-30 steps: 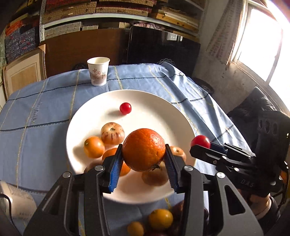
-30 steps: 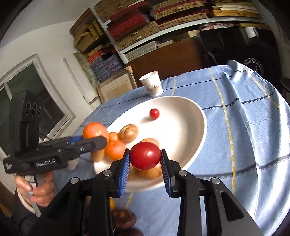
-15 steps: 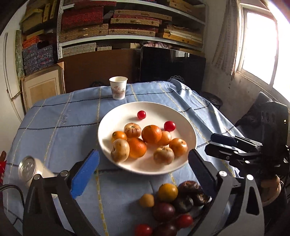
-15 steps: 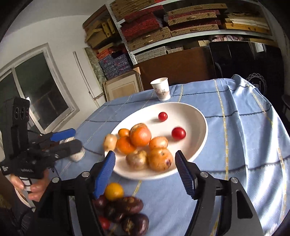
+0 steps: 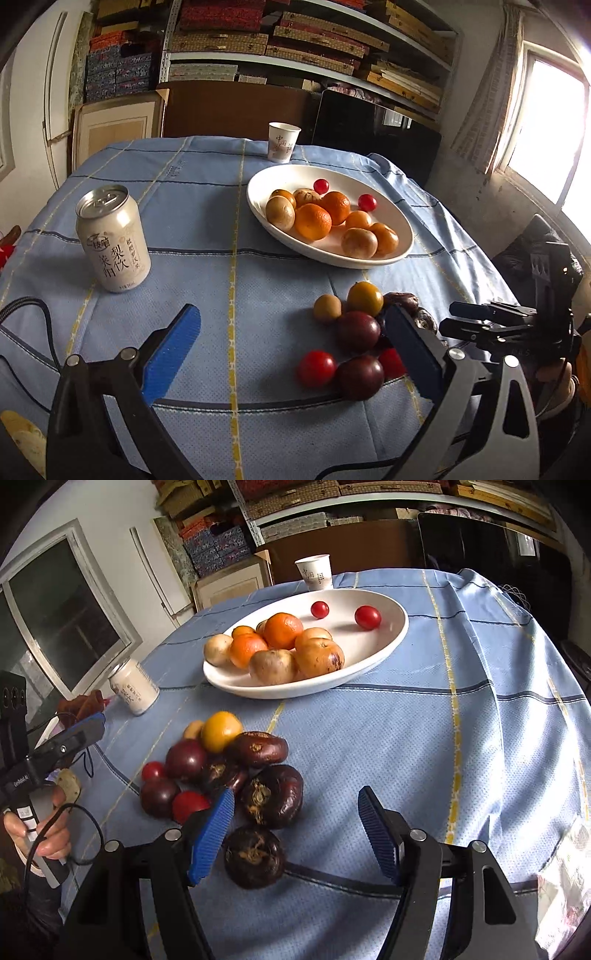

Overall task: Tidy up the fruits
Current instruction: 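Release both fruits onto the white plate and withdraw both grippers, then grasp a dark brown chestnut-like fruit with the right gripper while the left gripper approaches a dark plum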

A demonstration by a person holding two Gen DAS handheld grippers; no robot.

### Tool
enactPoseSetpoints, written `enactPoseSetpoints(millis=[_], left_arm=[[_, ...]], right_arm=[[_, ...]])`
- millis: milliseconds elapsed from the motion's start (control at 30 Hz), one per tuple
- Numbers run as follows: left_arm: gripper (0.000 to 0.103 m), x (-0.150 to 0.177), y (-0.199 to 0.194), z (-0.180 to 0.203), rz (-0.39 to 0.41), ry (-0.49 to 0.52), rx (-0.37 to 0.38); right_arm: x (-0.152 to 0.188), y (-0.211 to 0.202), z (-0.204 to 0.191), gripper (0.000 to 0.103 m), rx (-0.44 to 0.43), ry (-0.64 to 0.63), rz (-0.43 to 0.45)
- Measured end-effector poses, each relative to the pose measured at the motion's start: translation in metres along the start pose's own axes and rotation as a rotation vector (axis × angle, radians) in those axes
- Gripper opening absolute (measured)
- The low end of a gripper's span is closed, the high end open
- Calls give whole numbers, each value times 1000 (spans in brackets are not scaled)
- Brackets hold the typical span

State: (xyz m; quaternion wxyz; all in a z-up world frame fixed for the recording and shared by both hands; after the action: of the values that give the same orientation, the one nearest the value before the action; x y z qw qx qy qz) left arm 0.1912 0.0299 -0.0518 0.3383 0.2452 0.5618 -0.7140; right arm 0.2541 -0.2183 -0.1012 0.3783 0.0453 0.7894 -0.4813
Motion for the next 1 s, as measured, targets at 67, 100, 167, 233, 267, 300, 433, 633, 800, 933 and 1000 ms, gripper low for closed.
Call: enactPoseSetpoints(millis=[67,100,167,233,267,300,433,633,800,933,1000], left_arm=[[98,1,0,-1,1,-12,0],[98,2,-1,-1,4,-10,-13],[98,2,0,-2,8,-3,-36],[98,3,1,-2,1,-2,-38],[98,4,1,-2,-3,-6,-35],[98,4,1,-2,-4,-7,-34],[98,5,2,-3,-5,2,-47],[98,7,4,-2,-12,10,-53],[98,9,7,-2,-24,11,-54],[98,9,8,-2,-25,13,-58],[98,9,9,-2,-30,11,-61]], right_arm=[[3,0,-4,71,-13,-24,-18],[5,0,-7,71,-20,-38,-29],[10,2,-13,71,-18,-70,-48],[15,4,-20,71,-5,-103,-58],[16,5,-22,70,-6,-115,-64],[18,6,-25,70,-7,-126,-71],[22,9,-33,64,-3,-162,-87],[25,9,-36,62,23,-191,-90],[26,10,-37,56,56,-220,-88],[27,10,-39,53,80,-245,-85],[28,10,-40,51,81,-254,-85]])
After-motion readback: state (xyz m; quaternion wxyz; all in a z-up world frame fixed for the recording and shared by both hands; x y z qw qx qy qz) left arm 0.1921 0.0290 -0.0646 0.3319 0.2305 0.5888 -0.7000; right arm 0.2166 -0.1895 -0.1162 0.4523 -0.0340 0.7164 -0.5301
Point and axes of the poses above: each gripper's, at about its wrist camera, not at the fingertips, and y roughly the way its jaws point, z to its right, x to its underside, the point moved 5 cm from there along y, roughly the way its jaws point, and after that the axes turned 4 degrees about -y, right-handed, at the moved point
